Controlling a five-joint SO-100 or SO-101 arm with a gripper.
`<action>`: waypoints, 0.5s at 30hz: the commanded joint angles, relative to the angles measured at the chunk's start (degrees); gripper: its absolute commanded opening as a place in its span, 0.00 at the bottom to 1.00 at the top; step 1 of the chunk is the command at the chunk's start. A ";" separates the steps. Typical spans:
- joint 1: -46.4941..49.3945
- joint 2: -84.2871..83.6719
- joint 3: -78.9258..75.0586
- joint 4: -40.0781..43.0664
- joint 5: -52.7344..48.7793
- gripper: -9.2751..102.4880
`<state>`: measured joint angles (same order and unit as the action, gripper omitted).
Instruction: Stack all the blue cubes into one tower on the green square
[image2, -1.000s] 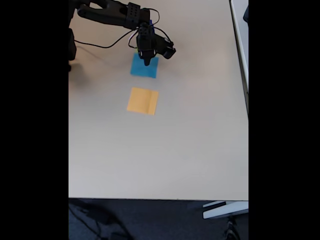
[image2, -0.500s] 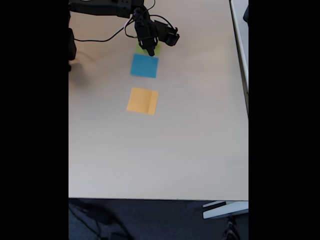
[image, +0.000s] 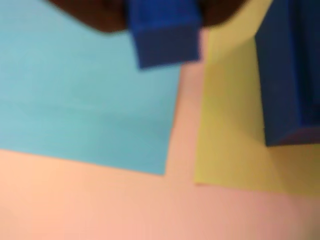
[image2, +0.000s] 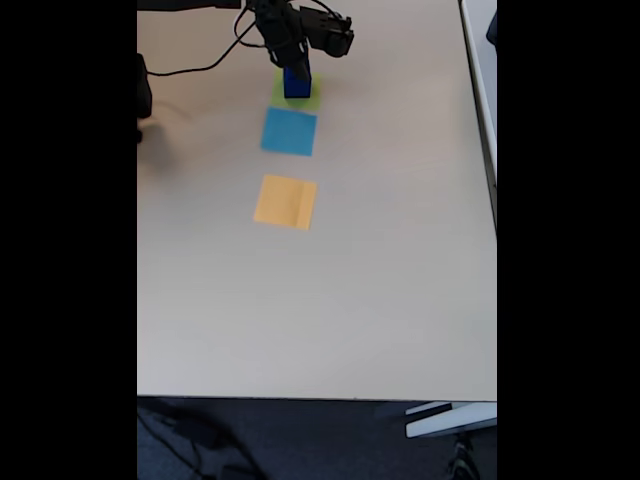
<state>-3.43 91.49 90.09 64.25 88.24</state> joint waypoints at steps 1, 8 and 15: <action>-0.70 4.48 -4.39 3.16 0.53 0.08; -2.02 0.35 -14.94 12.74 2.11 0.08; -3.25 -2.29 -20.21 17.93 4.75 0.08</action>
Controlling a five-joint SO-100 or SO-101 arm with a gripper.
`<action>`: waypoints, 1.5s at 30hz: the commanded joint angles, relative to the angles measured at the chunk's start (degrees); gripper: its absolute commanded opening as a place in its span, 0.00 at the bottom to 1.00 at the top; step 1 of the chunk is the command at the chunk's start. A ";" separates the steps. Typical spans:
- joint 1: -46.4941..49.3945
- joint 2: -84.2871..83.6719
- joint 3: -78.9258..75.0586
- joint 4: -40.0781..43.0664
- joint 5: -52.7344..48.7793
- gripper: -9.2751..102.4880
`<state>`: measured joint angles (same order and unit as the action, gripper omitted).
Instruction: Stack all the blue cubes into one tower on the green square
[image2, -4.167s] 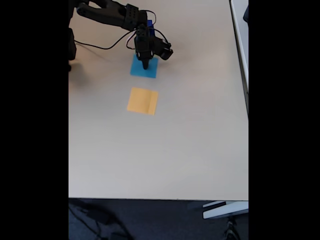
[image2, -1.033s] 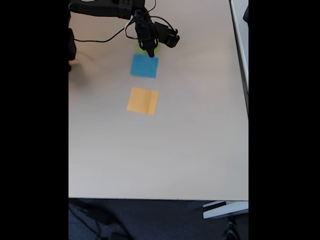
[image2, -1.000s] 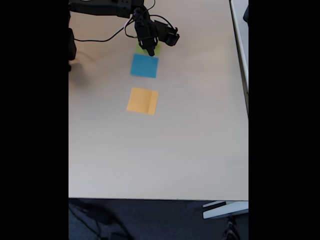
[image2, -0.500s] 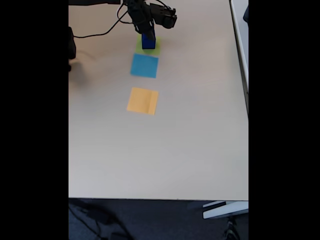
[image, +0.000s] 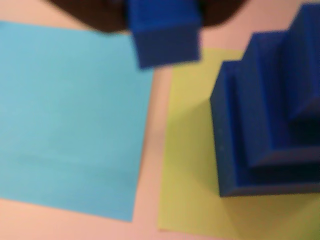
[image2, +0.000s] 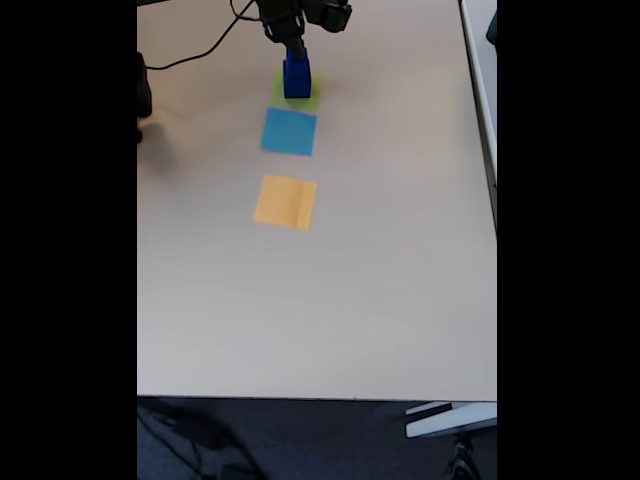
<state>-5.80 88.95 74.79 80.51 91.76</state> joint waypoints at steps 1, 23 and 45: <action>-1.14 -0.53 -6.24 2.72 1.76 0.08; -5.80 -9.84 -19.86 12.48 9.84 0.08; -7.91 -12.74 -21.62 12.04 12.83 0.08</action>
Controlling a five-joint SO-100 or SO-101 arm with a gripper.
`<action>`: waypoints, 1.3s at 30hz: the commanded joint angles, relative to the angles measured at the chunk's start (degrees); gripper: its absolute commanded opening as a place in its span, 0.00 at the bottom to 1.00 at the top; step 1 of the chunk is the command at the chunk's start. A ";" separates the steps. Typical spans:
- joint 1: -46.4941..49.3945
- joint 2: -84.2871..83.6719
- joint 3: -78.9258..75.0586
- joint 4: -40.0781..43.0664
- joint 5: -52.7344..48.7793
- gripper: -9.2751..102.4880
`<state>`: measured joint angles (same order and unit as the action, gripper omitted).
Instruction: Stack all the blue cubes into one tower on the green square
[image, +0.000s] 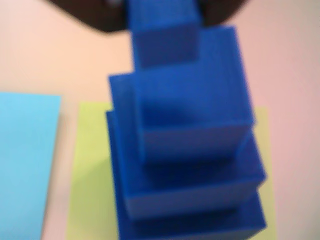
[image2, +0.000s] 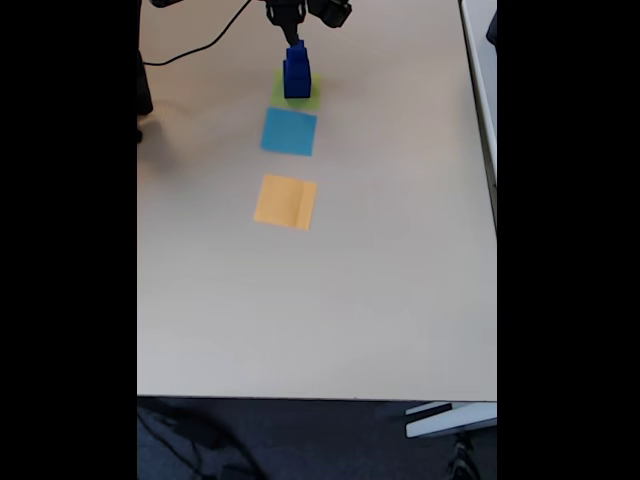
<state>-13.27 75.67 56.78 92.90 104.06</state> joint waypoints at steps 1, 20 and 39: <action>-0.53 0.53 -3.60 -0.35 0.70 0.08; -1.76 -2.02 -6.50 -0.35 1.85 0.08; -1.05 -2.72 -6.33 -0.79 1.41 0.08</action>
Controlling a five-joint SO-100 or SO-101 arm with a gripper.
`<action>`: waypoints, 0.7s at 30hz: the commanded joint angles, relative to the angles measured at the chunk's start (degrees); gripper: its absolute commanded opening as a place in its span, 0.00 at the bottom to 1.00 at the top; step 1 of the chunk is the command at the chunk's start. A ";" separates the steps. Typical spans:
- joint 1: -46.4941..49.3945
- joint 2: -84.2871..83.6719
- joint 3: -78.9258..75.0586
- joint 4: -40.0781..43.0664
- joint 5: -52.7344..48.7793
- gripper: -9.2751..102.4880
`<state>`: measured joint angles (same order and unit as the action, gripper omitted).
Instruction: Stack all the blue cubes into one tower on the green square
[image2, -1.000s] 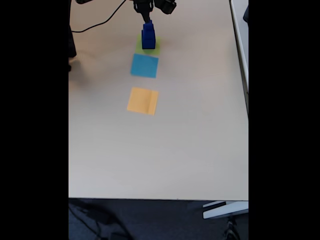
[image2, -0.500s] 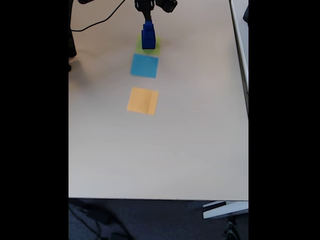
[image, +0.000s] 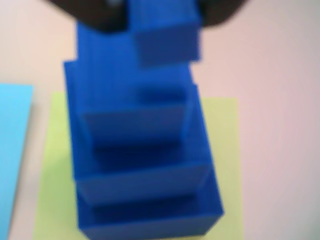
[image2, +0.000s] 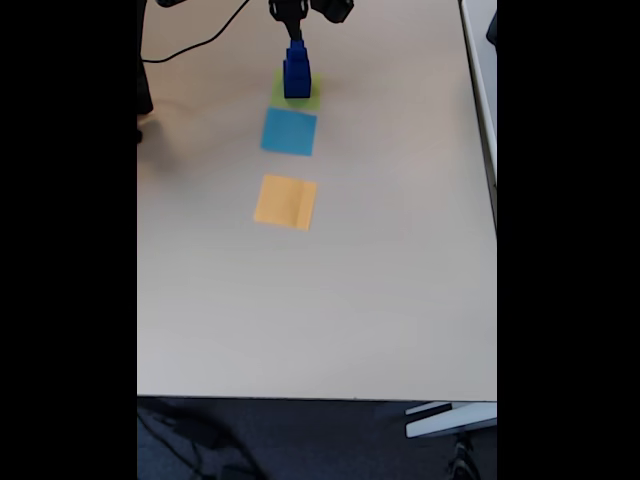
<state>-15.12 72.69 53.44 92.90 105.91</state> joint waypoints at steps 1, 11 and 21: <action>0.88 0.26 -2.99 -0.79 -0.53 0.08; 1.41 -0.09 -3.16 -1.32 -1.05 0.08; 1.49 0.26 -2.72 -1.14 -1.14 0.08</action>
<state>-14.24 71.72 53.35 92.37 105.29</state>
